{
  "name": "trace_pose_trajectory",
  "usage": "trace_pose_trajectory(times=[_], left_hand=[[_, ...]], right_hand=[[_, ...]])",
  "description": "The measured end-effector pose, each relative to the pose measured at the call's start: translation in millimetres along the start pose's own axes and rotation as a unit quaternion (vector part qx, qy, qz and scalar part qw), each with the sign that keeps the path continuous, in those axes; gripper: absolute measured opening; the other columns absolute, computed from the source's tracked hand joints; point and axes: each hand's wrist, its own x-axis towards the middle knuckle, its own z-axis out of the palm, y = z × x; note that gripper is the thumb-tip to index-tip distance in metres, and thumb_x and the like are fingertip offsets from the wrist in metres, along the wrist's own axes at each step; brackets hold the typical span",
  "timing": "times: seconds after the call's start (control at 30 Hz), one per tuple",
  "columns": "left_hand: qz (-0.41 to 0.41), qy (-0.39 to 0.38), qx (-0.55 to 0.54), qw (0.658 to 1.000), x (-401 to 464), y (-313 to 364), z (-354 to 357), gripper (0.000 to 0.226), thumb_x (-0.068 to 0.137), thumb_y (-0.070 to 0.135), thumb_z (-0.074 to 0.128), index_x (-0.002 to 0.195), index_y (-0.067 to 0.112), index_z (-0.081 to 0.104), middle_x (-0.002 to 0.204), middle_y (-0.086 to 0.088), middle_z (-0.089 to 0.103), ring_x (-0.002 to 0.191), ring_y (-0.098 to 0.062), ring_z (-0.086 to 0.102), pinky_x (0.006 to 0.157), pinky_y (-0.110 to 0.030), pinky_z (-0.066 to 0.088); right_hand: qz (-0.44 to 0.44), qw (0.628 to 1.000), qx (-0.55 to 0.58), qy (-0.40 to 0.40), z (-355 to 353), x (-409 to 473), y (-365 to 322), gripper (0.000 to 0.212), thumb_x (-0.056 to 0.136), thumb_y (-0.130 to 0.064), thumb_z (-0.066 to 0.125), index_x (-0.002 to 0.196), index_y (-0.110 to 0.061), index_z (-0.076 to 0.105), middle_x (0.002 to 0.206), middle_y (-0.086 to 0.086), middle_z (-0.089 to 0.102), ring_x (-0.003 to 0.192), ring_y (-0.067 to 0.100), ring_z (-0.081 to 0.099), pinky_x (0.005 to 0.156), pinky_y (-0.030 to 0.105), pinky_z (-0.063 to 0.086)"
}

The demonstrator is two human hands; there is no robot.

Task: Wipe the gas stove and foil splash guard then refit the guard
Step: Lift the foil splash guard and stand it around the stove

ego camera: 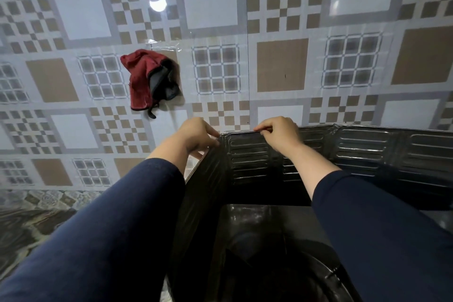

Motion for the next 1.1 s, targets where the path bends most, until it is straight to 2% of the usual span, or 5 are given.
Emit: trace_pose_trajectory(times=[0.13,0.3,0.47,0.67,1.1], left_hand=[[-0.016,-0.067,0.003,0.998,-8,-4,-11,0.036,0.091,0.021,0.062,0.126,0.024,0.060,0.102,-0.004,0.068,0.081,-0.016,0.065,0.051,-0.026,0.057],[-0.049,-0.110,-0.014,0.993,-13,-4,-20,0.040,0.091,0.011,0.061,0.129,0.022,0.058,0.085,-0.004,0.069,0.065,-0.016,0.066,0.047,-0.025,0.057],[-0.057,-0.058,-0.097,0.992,-8,-2,-20,0.039,0.091,0.002,0.057,0.130,0.011,0.057,0.080,-0.008,0.068,0.048,-0.013,0.066,0.046,-0.025,0.058],[-0.047,0.002,-0.158,0.986,-10,-12,5,0.036,0.093,0.010,0.056,0.129,0.007,0.058,0.074,-0.001,0.063,0.041,-0.006,0.061,0.038,-0.019,0.051],[-0.040,-0.002,-0.134,0.990,-23,-12,-1,0.041,0.094,0.019,0.056,0.135,0.011,0.052,0.079,0.002,0.061,0.065,-0.009,0.058,0.036,-0.018,0.050]], right_hand=[[-0.022,0.999,0.021,-0.031,8,-1,-15,0.022,0.091,-0.014,0.060,0.106,-0.024,0.073,0.115,0.000,0.071,0.109,0.020,0.062,0.096,0.034,0.048],[-0.012,0.999,0.021,-0.028,24,1,-27,0.027,0.093,-0.011,0.054,0.103,-0.025,0.074,0.116,0.000,0.070,0.112,0.023,0.061,0.101,0.039,0.047],[-0.010,0.999,0.032,-0.027,32,8,-40,0.026,0.093,-0.010,0.053,0.108,-0.021,0.072,0.123,0.003,0.067,0.116,0.026,0.058,0.104,0.041,0.044],[0.015,1.000,-0.008,-0.013,40,8,-31,0.034,0.096,-0.010,0.046,0.110,-0.029,0.071,0.125,0.002,0.066,0.117,0.030,0.056,0.103,0.039,0.045],[-0.015,0.997,-0.075,-0.010,35,5,-30,0.029,0.096,-0.019,0.050,0.116,-0.033,0.067,0.125,0.000,0.065,0.118,0.028,0.053,0.100,0.038,0.036]])
